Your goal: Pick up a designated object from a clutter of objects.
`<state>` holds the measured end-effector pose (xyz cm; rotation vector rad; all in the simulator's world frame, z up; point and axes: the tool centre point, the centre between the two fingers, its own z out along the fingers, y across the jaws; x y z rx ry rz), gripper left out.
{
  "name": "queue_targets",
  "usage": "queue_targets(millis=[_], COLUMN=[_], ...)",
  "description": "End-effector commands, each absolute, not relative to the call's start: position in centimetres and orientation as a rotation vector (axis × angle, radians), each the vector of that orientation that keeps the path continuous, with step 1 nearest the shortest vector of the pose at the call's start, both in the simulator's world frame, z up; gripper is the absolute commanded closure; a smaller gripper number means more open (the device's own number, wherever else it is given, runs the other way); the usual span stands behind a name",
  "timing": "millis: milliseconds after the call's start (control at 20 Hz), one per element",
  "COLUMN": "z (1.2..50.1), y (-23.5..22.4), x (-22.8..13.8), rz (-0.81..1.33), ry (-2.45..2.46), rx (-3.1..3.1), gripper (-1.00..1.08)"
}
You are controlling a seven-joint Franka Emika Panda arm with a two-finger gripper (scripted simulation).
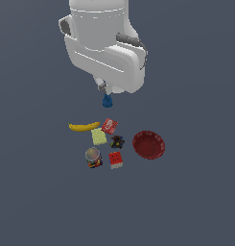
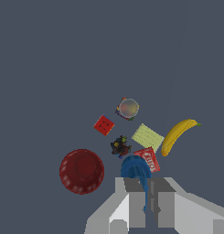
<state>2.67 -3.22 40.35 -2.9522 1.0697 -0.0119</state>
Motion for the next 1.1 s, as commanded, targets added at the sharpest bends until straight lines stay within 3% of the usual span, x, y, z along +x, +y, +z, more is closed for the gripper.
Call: queue_targets(millis=[0, 1050], z=[41.8, 45.2], y=[-3.1, -3.0], x=[2.8, 3.8], rz=[-0.006, -0.001], ry=[1.070, 1.068], rx=[-2.953, -2.954], gripper=[1.08, 1.08])
